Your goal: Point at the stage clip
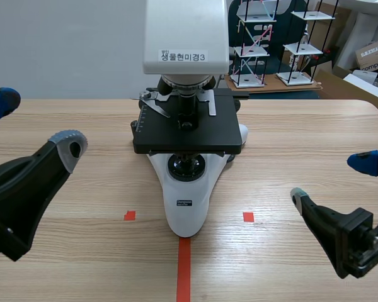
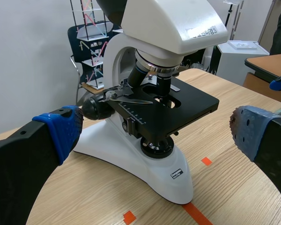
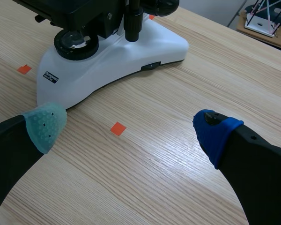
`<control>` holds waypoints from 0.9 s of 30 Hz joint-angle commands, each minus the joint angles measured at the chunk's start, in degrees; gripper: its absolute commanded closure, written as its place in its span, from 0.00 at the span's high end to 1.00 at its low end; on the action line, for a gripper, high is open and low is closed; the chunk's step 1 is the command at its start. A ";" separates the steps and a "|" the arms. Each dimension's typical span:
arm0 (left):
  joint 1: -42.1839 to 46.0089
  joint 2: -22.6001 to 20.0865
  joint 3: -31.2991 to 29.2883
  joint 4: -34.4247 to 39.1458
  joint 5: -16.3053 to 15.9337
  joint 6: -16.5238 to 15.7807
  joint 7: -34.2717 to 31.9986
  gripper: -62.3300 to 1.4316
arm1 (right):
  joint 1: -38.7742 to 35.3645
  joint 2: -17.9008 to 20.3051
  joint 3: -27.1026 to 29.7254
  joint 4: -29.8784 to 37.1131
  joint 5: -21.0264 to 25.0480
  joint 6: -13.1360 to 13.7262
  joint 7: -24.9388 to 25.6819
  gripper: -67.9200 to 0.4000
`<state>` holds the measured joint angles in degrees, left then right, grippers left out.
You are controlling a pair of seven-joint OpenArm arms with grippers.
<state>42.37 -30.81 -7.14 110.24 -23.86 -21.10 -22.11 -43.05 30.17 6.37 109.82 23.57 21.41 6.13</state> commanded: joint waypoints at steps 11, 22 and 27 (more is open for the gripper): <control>0.31 0.15 0.04 0.28 -0.37 -0.04 -0.74 1.00 | 0.04 0.61 0.68 0.79 0.66 -0.22 1.29 0.88; 0.31 0.15 0.04 0.28 -0.37 -0.04 -0.74 1.00 | 0.04 0.61 0.68 0.79 0.68 -0.22 1.31 0.88; 0.31 0.15 0.04 0.28 -0.37 -0.04 -0.74 1.00 | 0.04 0.61 0.68 0.79 0.68 -0.22 1.75 0.88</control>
<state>42.37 -30.81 -7.14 110.24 -23.86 -21.10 -22.11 -43.05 30.17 6.37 109.82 23.59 21.41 6.81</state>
